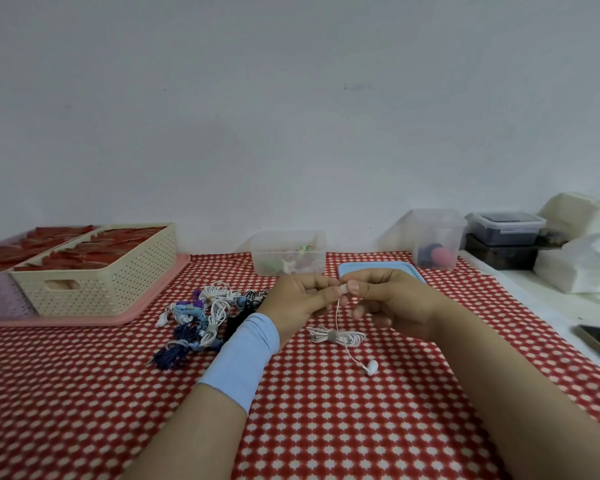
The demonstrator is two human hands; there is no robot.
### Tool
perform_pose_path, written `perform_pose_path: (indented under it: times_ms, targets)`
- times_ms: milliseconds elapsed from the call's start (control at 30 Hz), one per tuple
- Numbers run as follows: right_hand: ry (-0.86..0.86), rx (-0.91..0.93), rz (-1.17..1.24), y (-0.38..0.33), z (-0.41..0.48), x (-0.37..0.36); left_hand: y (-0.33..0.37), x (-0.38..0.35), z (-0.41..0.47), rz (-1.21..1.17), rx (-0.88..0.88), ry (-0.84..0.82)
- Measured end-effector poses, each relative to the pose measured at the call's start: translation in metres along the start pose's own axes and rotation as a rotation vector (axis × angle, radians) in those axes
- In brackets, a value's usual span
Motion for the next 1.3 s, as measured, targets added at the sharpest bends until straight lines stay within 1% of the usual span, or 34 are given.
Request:
perform_pose_path:
  times_ms: [100, 200, 300, 400, 467, 533, 567, 667, 700, 767, 867, 933, 1033, 1100, 1133, 1200, 1267, 1300]
  targets:
    - [0.014, -0.020, -0.032, 0.002, 0.001, -0.001, 0.002, 0.002, -0.001, 0.091, -0.018, 0.016]
    - [0.026, 0.013, -0.042, -0.001, 0.001, 0.001, 0.006, 0.002, 0.000, 0.094, -0.016, 0.039]
    - [0.030, 0.040, -0.072, -0.007, -0.002, 0.005, 0.015, -0.002, -0.002, 0.187, -0.045, 0.051]
    - [0.043, 0.043, -0.198, -0.008, -0.006, 0.007, 0.021, -0.002, -0.005, 0.321, -0.063, 0.039]
    - [0.108, 0.039, -0.316, -0.008, -0.006, 0.009, 0.022, 0.000, -0.006, 0.455, -0.044, 0.021]
    - [0.182, 0.009, -0.435, -0.007, -0.005, 0.014, 0.020, 0.003, -0.006, 0.596, 0.010, -0.042]
    - [0.198, -0.012, -0.502, -0.006, -0.004, 0.016, 0.020, 0.003, -0.007, 0.643, 0.056, -0.103]
    - [0.150, -0.049, -0.788, -0.002, -0.001, 0.018, 0.021, -0.001, -0.012, 0.828, 0.160, -0.321]
    - [0.120, -0.061, -0.884, -0.001, -0.001, 0.018, 0.021, -0.003, -0.013, 0.900, 0.164, -0.358]
    - [0.075, -0.092, -0.982, 0.000, -0.002, 0.018, 0.021, -0.005, -0.012, 0.964, 0.146, -0.338]
    - [0.067, -0.142, -0.960, -0.001, -0.004, 0.020, 0.021, 0.002, -0.008, 0.989, 0.114, -0.198]
    - [0.083, -0.134, -0.962, -0.001, -0.004, 0.020, 0.021, 0.009, -0.008, 1.010, 0.079, -0.110]
    - [0.171, -0.043, -0.988, -0.002, -0.001, 0.017, 0.024, 0.012, -0.009, 0.984, 0.020, -0.053]
    - [0.199, 0.025, -0.877, -0.004, 0.000, 0.011, 0.028, 0.010, -0.010, 0.935, -0.034, -0.033]
    - [0.178, 0.040, -0.805, -0.005, 0.000, 0.007, 0.029, 0.010, -0.010, 0.907, -0.057, -0.025]
    - [0.083, 0.027, -0.688, -0.004, 0.000, -0.001, 0.031, 0.010, -0.011, 0.867, -0.090, -0.007]
    - [0.001, 0.018, -0.653, -0.002, 0.000, -0.006, 0.033, 0.012, -0.010, 0.861, -0.135, 0.018]
    - [-0.006, 0.027, -0.650, -0.001, 0.001, -0.007, 0.034, 0.014, -0.010, 0.882, -0.160, 0.028]
Point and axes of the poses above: each hand's wrist, its own z-axis towards the middle knuckle, its own x-axis out of the back of the hand, y = z × x, the point moved 2 cm from there along z, towards the middle knuckle, and after that the axes turned 2 degrees about -y, right-handed, at the moved point
